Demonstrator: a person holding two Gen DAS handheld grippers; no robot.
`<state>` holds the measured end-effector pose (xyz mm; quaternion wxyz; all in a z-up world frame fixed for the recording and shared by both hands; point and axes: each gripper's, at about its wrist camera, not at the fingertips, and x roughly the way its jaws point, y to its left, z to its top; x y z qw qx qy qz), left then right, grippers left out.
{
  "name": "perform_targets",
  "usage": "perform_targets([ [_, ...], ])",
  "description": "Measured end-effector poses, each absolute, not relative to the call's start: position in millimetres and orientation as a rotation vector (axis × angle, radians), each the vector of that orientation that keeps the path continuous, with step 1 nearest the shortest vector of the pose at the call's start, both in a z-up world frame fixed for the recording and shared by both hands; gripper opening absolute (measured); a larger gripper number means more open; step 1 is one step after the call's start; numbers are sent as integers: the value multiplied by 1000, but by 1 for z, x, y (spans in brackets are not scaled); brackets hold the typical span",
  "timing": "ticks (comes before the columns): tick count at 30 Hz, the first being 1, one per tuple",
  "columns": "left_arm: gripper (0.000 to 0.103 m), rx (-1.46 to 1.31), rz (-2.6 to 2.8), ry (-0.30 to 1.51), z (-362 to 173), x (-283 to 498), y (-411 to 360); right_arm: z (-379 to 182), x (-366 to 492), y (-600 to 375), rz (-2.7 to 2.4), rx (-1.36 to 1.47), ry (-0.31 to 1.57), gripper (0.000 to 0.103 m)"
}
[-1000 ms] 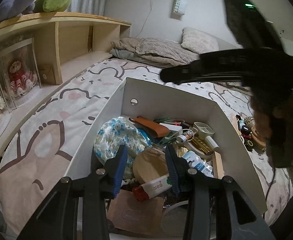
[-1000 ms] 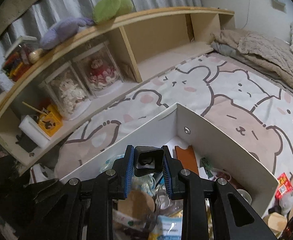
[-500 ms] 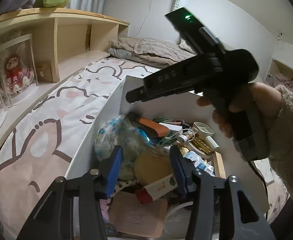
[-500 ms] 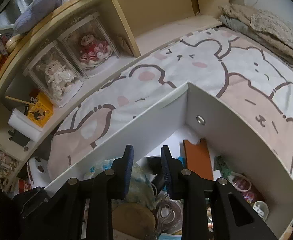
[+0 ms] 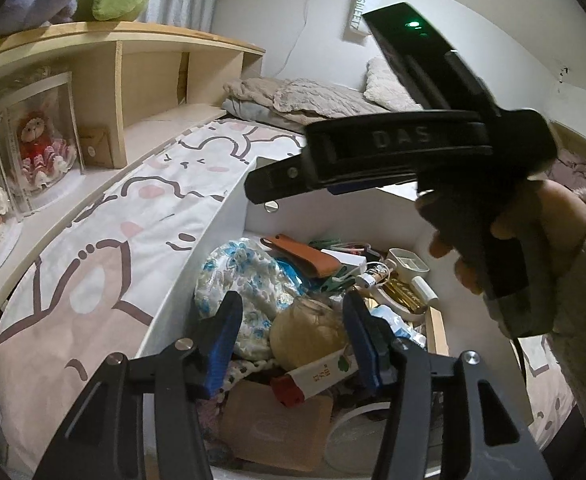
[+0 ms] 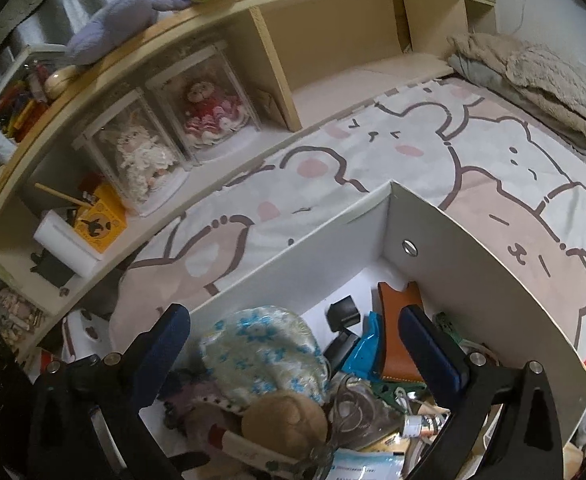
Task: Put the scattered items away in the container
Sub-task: 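Lower the black rubber piece into the box and open the right tool, then withdraw both open tools from the box back toward the pile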
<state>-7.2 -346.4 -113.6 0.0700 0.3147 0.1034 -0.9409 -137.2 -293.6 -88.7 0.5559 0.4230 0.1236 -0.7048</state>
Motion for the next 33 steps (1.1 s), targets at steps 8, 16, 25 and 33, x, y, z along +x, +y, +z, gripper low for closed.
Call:
perform_targets([
  [8,52,942,-2827,276,-102,-3,-337,-71,-131,-268,-1660,963,259,103],
  [16,71,925,-2803,277,-92,0,-324,-59,-126,-236,-1679,928,231,103],
  [25,103,880,-2745,288,-82,6,-314,-48,-124,-203,-1702,891,196,103],
  [33,103,873,-2748,264,-71,6,-300,-36,-117,-175,-1738,823,196,103],
])
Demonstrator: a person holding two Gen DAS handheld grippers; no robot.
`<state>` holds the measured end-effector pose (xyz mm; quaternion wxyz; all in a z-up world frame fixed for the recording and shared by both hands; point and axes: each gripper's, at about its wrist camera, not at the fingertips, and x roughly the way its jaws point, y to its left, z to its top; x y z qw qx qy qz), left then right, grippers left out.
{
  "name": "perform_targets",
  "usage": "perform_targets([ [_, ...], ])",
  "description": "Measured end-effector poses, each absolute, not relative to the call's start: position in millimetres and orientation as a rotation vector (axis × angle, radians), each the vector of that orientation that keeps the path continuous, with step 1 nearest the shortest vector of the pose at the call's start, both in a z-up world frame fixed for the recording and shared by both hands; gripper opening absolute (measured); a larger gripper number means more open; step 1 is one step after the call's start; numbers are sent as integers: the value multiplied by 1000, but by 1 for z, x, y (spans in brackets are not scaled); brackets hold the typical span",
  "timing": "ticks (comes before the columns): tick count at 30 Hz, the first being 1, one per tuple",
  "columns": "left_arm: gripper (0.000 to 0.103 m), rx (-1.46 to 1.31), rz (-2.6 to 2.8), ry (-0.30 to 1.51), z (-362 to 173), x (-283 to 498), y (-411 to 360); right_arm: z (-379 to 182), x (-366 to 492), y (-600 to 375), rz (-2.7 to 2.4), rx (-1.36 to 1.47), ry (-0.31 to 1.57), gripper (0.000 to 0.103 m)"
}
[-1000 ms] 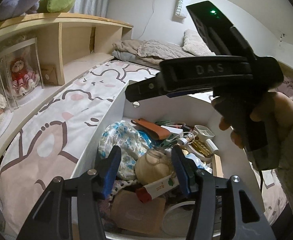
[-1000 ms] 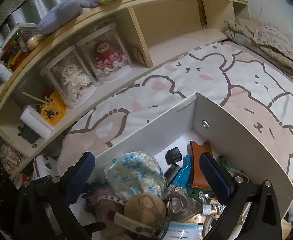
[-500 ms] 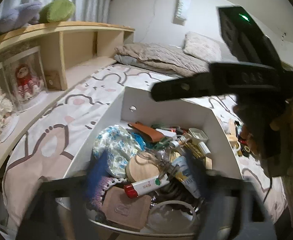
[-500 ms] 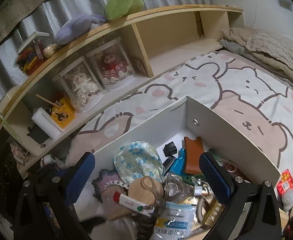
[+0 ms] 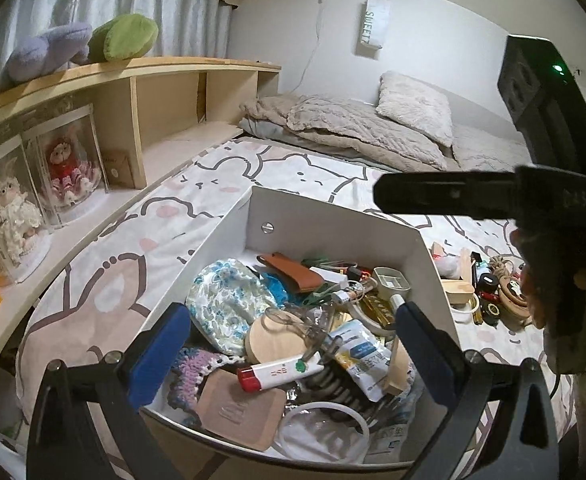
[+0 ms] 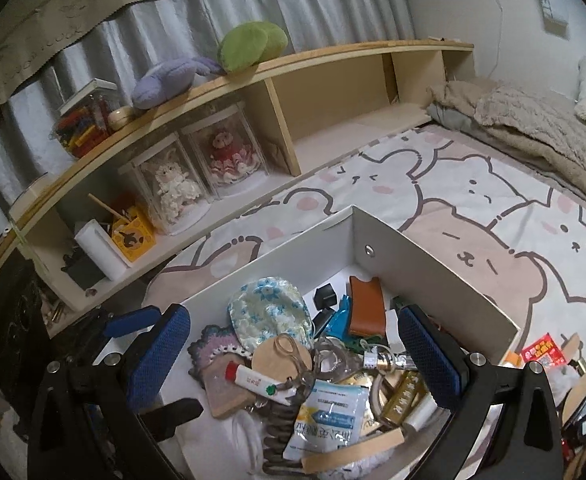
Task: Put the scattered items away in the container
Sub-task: 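Withdraw both open tools from the box back toward the pile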
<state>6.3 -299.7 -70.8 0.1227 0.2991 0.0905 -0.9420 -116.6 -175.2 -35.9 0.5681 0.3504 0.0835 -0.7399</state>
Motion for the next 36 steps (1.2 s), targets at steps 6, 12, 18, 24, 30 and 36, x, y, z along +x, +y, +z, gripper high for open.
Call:
perform_targets([
  [6,103,857,-2739,258,-62,10,-295,-32,-112,-154,-1755,803,192,103],
  [12,103,837,-2725,259,-52,16,-289,-26,-107,-127,-1799,763,189,103],
  [18,103,831,-2730,243,-45,19,-275,-21,-100,-98,-1847,712,207,103],
  [24,103,827,-2751,232,-41,18,-258,-22,-93,-72,-1883,694,225,103],
  [30,103,830,-2767,219,-38,18,-241,-26,-90,-49,-1911,706,212,103],
  [36,103,825,-2780,199,-32,19,-225,-28,-91,-27,-1944,719,193,103],
])
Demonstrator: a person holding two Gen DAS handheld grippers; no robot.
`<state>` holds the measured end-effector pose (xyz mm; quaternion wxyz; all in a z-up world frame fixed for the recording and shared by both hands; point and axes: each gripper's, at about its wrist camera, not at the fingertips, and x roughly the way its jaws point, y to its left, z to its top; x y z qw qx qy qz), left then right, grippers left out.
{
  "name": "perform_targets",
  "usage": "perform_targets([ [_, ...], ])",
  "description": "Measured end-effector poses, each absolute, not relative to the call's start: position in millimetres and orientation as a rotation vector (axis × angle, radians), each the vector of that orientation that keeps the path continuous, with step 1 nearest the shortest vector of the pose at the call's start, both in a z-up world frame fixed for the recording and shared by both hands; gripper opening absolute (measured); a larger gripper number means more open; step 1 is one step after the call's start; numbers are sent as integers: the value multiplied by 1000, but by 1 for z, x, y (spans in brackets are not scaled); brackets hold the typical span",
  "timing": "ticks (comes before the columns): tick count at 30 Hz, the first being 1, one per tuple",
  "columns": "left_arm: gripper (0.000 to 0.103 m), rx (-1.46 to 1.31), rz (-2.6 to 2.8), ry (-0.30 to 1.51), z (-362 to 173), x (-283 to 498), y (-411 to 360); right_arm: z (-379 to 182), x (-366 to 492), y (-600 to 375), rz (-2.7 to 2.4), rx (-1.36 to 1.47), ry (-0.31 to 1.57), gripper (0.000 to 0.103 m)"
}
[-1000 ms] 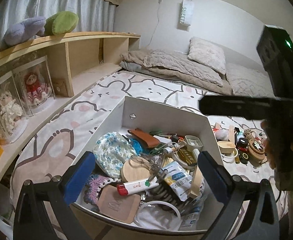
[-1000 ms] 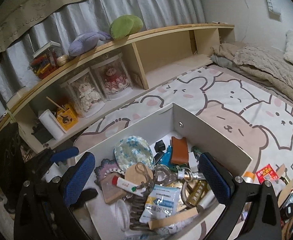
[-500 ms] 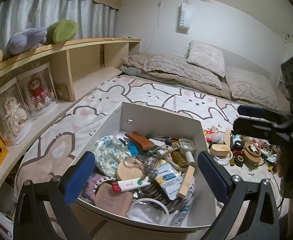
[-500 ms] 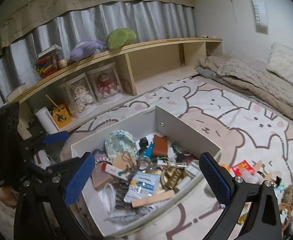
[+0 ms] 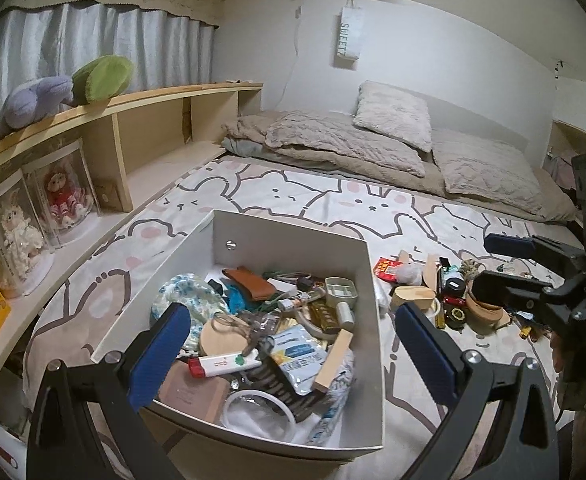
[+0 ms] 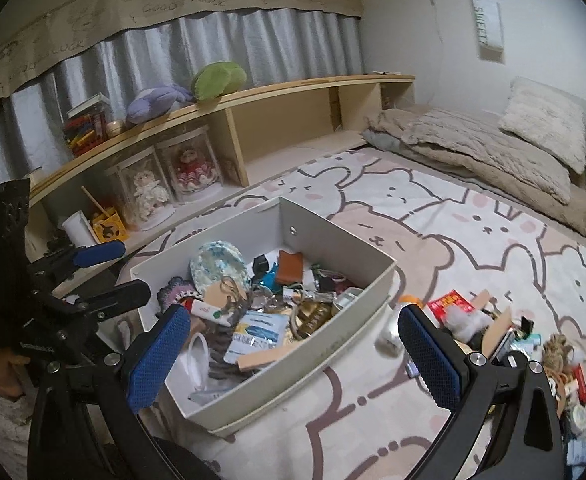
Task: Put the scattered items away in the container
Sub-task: 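Withdraw both open tools from the box back toward the pile, then move left tool toward the wooden oval block while right tool approaches the white ring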
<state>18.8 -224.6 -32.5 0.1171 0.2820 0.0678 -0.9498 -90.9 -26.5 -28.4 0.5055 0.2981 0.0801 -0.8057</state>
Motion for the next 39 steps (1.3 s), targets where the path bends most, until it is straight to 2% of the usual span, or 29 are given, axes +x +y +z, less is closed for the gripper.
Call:
perform_targets([
  [24,103,863,-2885,137,-34,-10,-154,-34,-104,73,-2101,766,89,103],
  [39,103,852,-2991,166,-34,-36,-110,-29,-118,157,-2279,761,5,103],
])
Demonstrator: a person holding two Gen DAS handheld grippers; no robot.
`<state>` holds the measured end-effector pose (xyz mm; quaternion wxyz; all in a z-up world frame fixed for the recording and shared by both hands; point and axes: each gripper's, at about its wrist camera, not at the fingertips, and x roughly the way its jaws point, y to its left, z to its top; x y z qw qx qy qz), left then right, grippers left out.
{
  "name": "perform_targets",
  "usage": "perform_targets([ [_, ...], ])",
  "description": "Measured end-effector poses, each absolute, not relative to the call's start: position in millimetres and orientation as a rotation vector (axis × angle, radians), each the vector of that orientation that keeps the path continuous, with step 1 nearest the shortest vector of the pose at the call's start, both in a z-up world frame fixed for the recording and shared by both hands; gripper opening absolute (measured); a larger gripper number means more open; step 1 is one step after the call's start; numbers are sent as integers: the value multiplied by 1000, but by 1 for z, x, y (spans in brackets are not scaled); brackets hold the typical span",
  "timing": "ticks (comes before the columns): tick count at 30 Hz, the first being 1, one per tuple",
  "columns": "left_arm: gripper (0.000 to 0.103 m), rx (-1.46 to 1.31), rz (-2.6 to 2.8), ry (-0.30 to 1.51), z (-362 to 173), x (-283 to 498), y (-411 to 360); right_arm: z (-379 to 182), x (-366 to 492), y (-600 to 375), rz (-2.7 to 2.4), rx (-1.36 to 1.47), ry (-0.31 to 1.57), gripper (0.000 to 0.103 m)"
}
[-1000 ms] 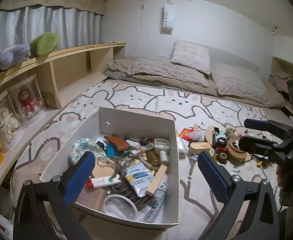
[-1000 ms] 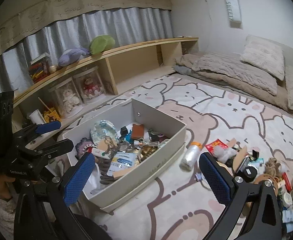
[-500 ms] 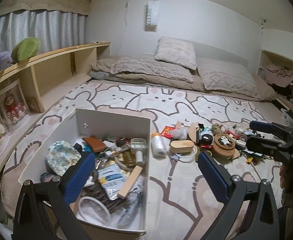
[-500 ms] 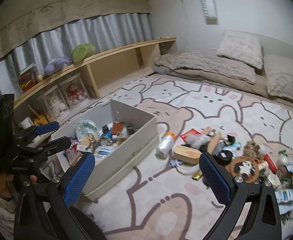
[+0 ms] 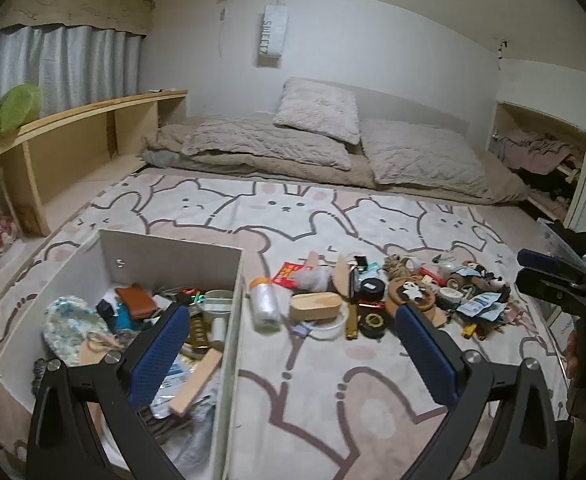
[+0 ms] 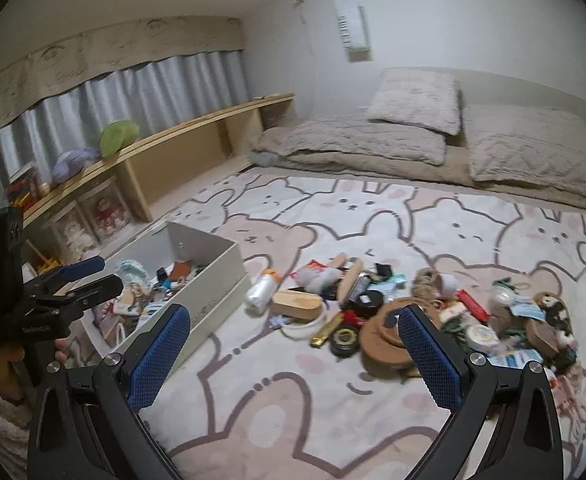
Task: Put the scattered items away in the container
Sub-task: 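Move left tool toward the wooden oval block while right tool approaches the white ring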
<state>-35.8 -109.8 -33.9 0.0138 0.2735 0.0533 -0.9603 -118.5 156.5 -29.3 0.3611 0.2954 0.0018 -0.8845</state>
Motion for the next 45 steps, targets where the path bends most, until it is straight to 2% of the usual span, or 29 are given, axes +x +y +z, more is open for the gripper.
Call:
perform_targets([
  [12,103,844,-3037,167,-39,-57,-88,-36,-132,214,-2400,780,-83,103],
  [21,103,879,-3087,166,-56,-74,-70,-61,-145,234,-2463,841,-132,103],
  [33,103,1009,-3085,89,-105,-94,-52,-120,-165,248,-2486,1007,-205,103],
  [45,103,1191,-3072,148,-165,-130,-44,-175,-183,255,-2487,1209,-283,103],
])
